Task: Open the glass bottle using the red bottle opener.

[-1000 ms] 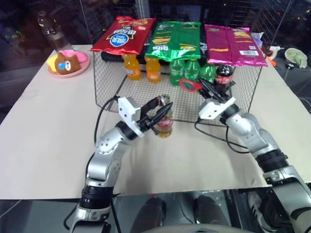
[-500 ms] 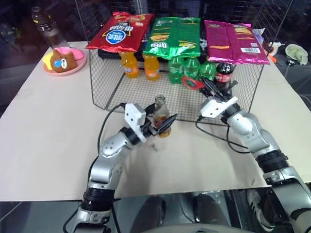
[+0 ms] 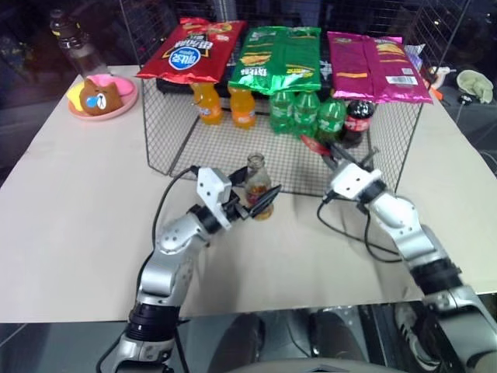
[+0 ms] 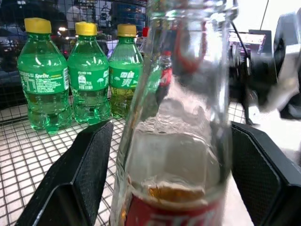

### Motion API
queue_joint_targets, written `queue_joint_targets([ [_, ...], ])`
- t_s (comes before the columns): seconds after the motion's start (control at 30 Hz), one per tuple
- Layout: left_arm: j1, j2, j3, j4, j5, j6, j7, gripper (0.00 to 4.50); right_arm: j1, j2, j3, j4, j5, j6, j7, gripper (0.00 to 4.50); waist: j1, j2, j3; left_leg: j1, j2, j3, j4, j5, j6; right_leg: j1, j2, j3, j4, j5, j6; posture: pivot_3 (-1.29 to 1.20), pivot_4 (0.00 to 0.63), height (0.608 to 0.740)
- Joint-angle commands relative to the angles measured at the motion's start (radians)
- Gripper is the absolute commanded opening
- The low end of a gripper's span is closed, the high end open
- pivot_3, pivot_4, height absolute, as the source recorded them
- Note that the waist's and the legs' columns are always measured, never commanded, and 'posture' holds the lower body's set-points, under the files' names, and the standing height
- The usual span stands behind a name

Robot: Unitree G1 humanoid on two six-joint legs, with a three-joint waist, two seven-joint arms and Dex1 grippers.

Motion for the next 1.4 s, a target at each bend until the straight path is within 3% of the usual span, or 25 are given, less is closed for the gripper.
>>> queue_joint_targets([
  [0.03,0.024,0.020,0.004,-0.068,-0.005,0.000,-0.005,3.73,0.066,-0.005,-0.048,-0.240,0.254,0.291,0.131,0.00,0.001,0.000,0.000,0.000,0.000,0.000,0.000,0.000,0.000,0.000,0.000,0.000,0.001,0.000,0.000,0.00,0.150,0.740],
  [0.2,0.047,0.026,0.008,-0.084,-0.010,0.010,0.002,3.73,0.144,-0.043,-0.127,-0.518,0.742,0.933,0.173,0.00,0.003,0.000,0.000,0.000,0.001,-0.001,0.000,0.000,0.000,0.001,-0.001,0.000,0.000,0.000,0.000,0.00,0.150,0.740],
  [0.27,0.053,0.027,0.011,-0.088,-0.013,0.012,0.004,3.73,0.137,-0.051,-0.164,-0.554,0.882,1.101,0.151,0.00,0.004,0.000,0.000,0.000,0.000,-0.001,0.000,0.000,0.000,0.001,-0.001,0.000,0.000,0.000,0.000,0.00,0.150,0.740],
  [0.33,0.060,0.030,0.014,-0.089,-0.013,0.013,0.004,3.73,0.124,-0.057,-0.185,-0.565,0.986,1.226,0.136,0.00,0.004,0.000,0.000,0.000,0.000,-0.002,0.000,0.000,0.000,0.001,-0.001,-0.001,0.000,0.000,0.000,0.00,0.150,0.740],
  [0.47,0.070,0.033,0.015,-0.093,-0.012,0.014,0.006,3.73,0.103,-0.036,-0.215,-0.565,1.050,1.324,0.073,0.00,0.005,0.000,0.000,0.000,0.000,-0.002,0.000,0.000,0.000,0.001,-0.001,-0.001,0.000,0.000,0.000,0.00,0.150,0.740],
  [0.5,0.074,0.034,0.017,-0.097,-0.013,0.015,0.008,3.81,0.099,-0.031,-0.220,-0.560,1.054,1.336,0.062,0.43,0.005,0.000,0.000,0.000,0.000,-0.002,0.000,0.000,0.000,0.001,-0.001,-0.001,0.000,0.000,0.000,0.00,0.150,0.740],
  [0.77,0.122,0.062,0.042,-0.132,-0.025,0.032,0.011,3.83,0.152,-0.097,-0.208,-0.544,0.953,1.299,0.096,4.00,0.005,0.000,0.000,0.000,0.000,-0.001,0.000,0.000,0.000,0.001,-0.001,-0.001,0.000,0.000,0.000,0.00,0.150,0.740],
  [1.07,0.195,0.112,0.095,-0.172,-0.042,0.050,0.002,3.83,0.273,-0.135,-0.226,-0.574,0.856,1.131,0.209,4.00,0.005,0.000,0.000,0.000,0.000,-0.001,0.001,0.000,0.000,0.001,-0.001,-0.001,0.000,0.000,0.000,0.00,0.150,0.740],
  [1.4,0.454,0.240,0.285,-0.292,-0.125,0.119,-0.027,3.83,0.545,-0.186,-0.420,-0.506,0.768,0.704,0.527,4.00,0.004,0.000,0.000,0.002,0.001,0.000,0.000,0.000,0.001,0.002,0.000,0.000,0.000,0.000,0.000,0.00,0.150,0.740],
])
